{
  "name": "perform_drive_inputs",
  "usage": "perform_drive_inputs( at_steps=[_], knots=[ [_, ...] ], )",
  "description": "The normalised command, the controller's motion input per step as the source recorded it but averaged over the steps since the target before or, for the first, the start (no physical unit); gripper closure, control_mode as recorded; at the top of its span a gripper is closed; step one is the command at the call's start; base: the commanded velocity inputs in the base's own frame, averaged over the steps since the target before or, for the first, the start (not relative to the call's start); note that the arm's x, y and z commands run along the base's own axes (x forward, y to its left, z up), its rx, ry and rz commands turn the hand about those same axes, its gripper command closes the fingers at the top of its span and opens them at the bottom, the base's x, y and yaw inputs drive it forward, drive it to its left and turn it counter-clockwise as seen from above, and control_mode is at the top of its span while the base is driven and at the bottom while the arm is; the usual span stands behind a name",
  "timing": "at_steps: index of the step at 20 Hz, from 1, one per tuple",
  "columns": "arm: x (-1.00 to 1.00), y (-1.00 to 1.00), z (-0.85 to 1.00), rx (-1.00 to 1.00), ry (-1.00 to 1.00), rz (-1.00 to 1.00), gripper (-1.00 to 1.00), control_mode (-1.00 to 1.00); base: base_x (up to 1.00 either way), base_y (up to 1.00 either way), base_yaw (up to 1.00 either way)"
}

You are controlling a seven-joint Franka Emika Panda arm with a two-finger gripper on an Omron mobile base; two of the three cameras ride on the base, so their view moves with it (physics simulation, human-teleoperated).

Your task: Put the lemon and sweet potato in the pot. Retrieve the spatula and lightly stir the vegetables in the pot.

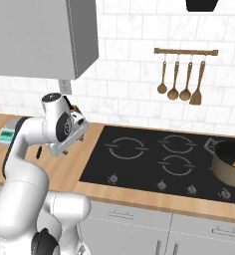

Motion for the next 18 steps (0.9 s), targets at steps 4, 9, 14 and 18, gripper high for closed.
perform_drive_inputs(
  at_steps=[4,9,14,18],
  knots=[
    [0.00,0.02,0.00,-0.28,-0.02,0.94,-1.00,-1.00,0.00,0.00,0.00],
    [-0.01,0.08,0.00,-0.26,0.00,0.93,-1.00,-1.00,0.00,0.00,0.00],
    [-0.03,0.18,0.00,-0.24,0.00,0.90,-1.00,-1.00,0.00,0.00,0.00],
    [0.00,0.27,0.00,-0.25,0.00,0.80,-1.00,-1.00,0.00,0.00,0.00]
  ],
)
